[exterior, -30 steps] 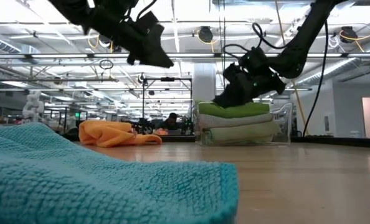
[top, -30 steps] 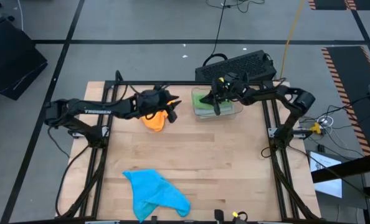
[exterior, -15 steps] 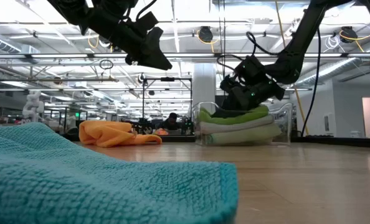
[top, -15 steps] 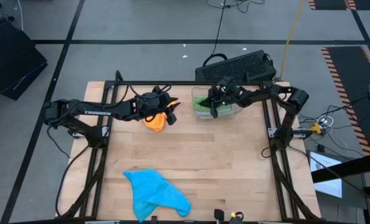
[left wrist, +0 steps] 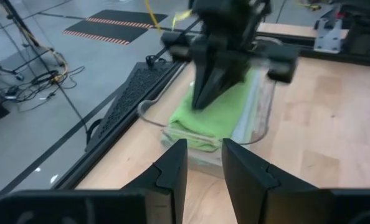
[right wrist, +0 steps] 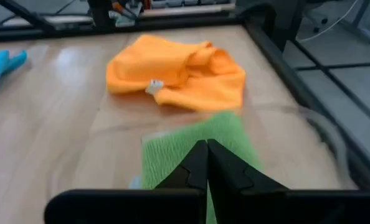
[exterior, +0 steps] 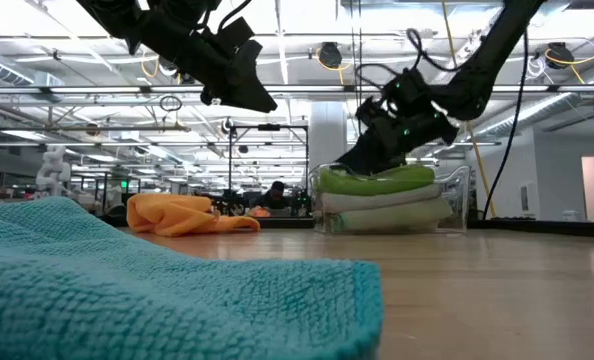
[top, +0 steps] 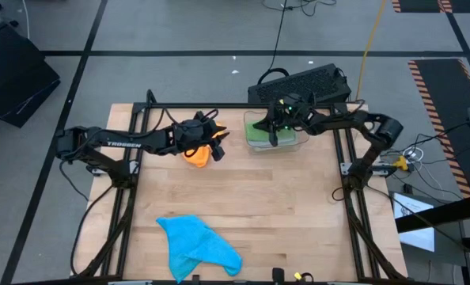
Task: Fold microfiber towels
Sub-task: Put the folded green microfiber towel into the transparent bin, then fold the orange microfiber towel
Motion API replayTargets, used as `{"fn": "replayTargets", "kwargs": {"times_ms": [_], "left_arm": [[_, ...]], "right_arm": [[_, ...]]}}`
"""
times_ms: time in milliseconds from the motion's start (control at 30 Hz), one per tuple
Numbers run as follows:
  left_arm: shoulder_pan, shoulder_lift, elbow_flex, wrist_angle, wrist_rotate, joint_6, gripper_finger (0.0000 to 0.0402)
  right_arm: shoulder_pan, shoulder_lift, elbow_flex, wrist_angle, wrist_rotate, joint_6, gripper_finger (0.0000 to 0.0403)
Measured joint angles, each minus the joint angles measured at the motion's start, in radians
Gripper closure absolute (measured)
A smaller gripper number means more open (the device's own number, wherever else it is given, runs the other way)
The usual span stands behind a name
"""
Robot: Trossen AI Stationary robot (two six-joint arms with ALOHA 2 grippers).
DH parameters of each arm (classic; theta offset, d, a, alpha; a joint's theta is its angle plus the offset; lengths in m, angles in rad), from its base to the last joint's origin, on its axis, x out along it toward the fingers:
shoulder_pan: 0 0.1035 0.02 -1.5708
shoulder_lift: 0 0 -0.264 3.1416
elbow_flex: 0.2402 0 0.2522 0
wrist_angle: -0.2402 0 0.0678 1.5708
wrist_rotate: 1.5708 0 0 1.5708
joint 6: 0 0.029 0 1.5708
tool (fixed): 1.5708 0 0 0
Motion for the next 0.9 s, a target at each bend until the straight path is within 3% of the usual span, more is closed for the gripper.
{"fn": "replayTargets", "kwargs": {"times_ms": [267, 400, 533, 733, 900], "left_arm": [[-0.025, 0.000, 0.000, 0.006, 0.000, 0.021, 0.0300], [-0.026, 0.000, 0.000, 0.000, -0.073, 0.018, 0.0300], [-0.026, 0.000, 0.000, -0.045, -0.079, 0.019, 0.0300], [-0.026, 0.000, 0.000, -0.161, -0.078, -0.018, 0.0299], [-0.025, 0.000, -0.009, -0.267, -0.078, -0.058, 0.0295]], "right_arm": [[0.000, 0.133, 0.016, 0.076, 0.047, -0.010, 0.0403], [0.000, 0.156, 0.030, 0.073, 0.046, -0.003, 0.0403], [0.000, 0.162, 0.035, 0.076, 0.047, 0.008, 0.0403], [0.003, 0.038, 0.032, 0.036, 0.056, 0.020, 0.0403], [0.005, -0.161, 0.032, -0.179, 0.084, -0.011, 0.0403]]}}
